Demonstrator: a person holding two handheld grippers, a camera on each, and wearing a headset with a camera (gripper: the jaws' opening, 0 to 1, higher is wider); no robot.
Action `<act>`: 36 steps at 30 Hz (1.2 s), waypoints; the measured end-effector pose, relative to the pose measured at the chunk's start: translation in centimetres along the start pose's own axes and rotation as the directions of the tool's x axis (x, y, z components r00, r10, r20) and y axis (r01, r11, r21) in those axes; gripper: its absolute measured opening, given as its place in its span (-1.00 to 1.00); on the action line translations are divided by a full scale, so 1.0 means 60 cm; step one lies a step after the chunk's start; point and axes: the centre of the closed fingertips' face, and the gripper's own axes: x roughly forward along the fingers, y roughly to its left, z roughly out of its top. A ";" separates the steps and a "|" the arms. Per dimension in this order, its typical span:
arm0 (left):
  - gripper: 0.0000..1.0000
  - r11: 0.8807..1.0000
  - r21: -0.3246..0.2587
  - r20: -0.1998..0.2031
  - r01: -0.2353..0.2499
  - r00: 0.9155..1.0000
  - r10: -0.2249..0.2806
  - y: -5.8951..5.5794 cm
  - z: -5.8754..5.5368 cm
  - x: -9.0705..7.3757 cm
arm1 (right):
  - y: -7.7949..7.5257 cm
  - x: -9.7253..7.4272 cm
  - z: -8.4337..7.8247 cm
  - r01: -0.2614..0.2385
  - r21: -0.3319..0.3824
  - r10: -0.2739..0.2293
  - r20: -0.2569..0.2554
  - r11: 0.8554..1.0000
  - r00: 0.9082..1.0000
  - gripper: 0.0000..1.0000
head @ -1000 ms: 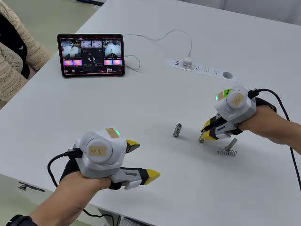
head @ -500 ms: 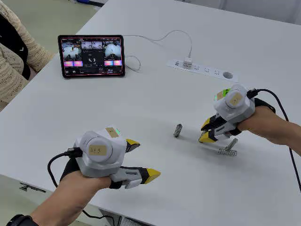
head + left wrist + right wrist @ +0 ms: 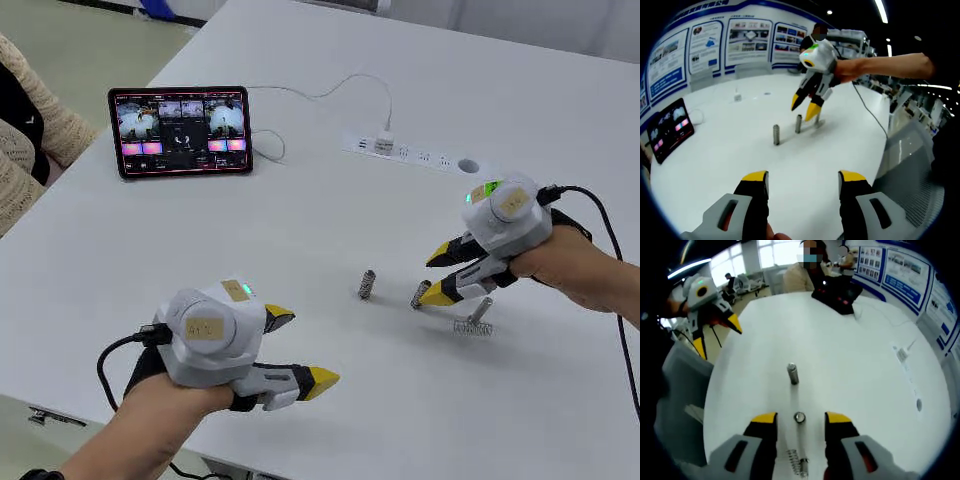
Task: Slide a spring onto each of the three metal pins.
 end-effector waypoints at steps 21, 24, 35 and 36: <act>0.15 0.999 0.018 0.003 0.033 0.999 -0.033 -0.014 0.016 0.017 | 0.000 -0.073 -0.010 0.087 0.246 -0.144 0.226 0.965 0.963 -0.09; 0.15 0.999 0.026 -0.003 0.046 0.999 -0.046 -0.021 0.019 0.025 | 0.004 -0.088 -0.016 0.091 0.287 -0.169 0.259 0.954 0.951 -0.06; 0.16 0.993 0.071 0.000 0.089 0.996 -0.090 -0.047 0.053 0.062 | 0.032 -0.151 -0.055 0.130 0.387 -0.266 0.322 0.913 0.909 0.06; 0.16 0.993 0.074 0.002 0.093 0.996 -0.094 -0.050 0.057 0.068 | 0.036 -0.159 -0.063 0.126 0.397 -0.269 0.329 0.909 0.905 0.07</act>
